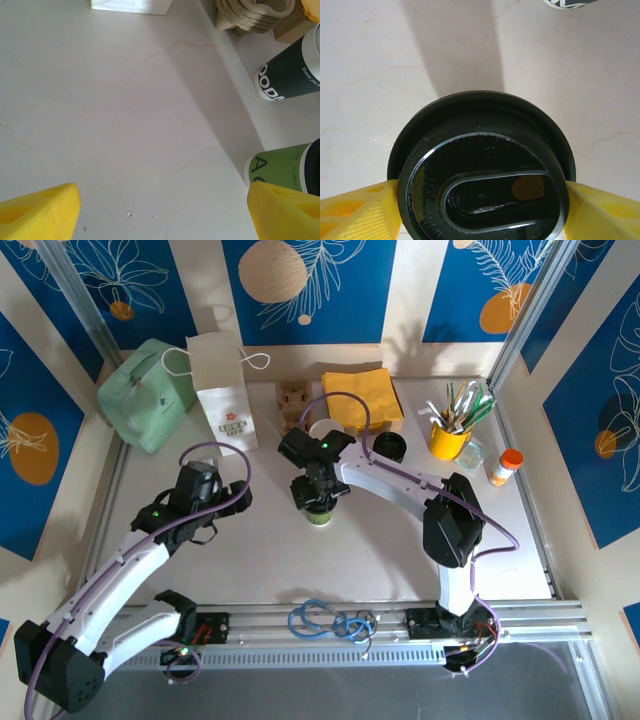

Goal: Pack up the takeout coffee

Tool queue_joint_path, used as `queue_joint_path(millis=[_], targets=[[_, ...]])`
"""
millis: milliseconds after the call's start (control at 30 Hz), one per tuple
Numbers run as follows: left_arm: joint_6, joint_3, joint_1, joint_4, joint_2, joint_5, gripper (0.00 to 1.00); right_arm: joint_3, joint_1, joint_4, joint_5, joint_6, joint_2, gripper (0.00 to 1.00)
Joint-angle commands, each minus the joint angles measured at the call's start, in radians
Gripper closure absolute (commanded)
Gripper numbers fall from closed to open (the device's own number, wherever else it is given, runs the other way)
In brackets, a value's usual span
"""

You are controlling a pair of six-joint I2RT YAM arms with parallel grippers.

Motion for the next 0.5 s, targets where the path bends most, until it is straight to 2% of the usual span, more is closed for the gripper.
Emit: queue_joint_path(millis=[0,233,467], targets=[[-0.006,-0.005,0.013,-0.01,-0.002,0.006,0.14,0.018,0.003,-0.043,0.022,-0.004,0.007,0.24],[-0.004,-0.006,0.015,-0.016,-0.004,0.006,0.14,0.006,-0.033,-0.063,0.046,-0.014,-0.023,0.24],[-0.001,-0.005,0.019,-0.019,-0.006,0.01,0.14,-0.068,-0.13,-0.063,0.067,-0.02,-0.099,0.24]])
